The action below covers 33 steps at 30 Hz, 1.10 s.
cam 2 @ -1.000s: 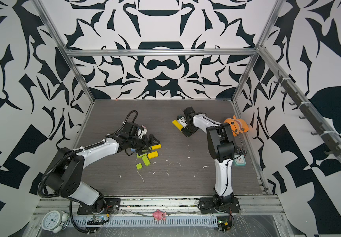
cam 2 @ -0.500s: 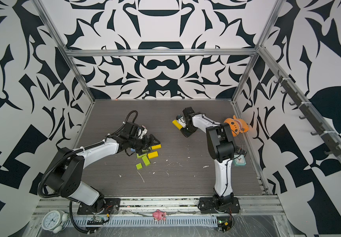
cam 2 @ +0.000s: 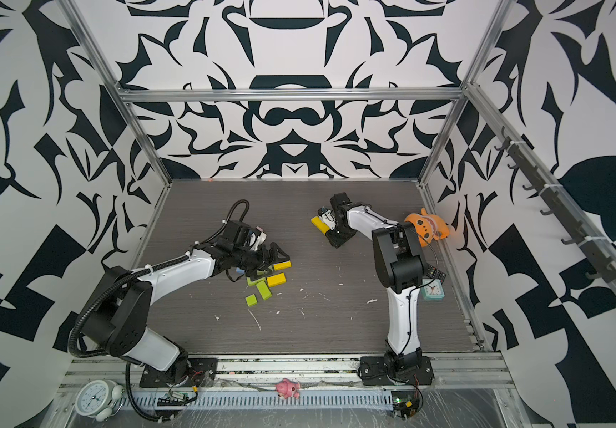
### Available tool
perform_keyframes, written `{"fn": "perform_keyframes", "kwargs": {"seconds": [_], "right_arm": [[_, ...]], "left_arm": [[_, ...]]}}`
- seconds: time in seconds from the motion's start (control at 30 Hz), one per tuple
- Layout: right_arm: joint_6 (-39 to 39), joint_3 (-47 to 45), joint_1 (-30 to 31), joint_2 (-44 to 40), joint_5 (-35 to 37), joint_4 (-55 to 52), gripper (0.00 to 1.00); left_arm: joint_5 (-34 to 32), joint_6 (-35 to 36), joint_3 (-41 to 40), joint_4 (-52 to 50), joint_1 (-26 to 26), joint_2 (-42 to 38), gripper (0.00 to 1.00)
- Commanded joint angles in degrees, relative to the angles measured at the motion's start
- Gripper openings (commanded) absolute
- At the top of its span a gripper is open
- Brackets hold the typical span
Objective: Assemble the letter v with building blocks
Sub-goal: Assemble the building block at the center of the board.
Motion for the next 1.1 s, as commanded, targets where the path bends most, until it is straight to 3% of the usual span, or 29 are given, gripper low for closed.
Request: {"fn": "perform_keyframes", "kwargs": {"seconds": [0.0,1.07], "right_arm": [[-0.11,0.21,0.58,0.82,0.26,-0.50,0.52],[-0.63,0.44,0.44,2.05,2.00,0.03,0.41]], "left_arm": [[-0.56,-0.10,1.00,-1.41,-0.31,0.27,0.99],[-0.86,-0.05,0.98,-1.58,-0.64,0.01,0.99]]}}
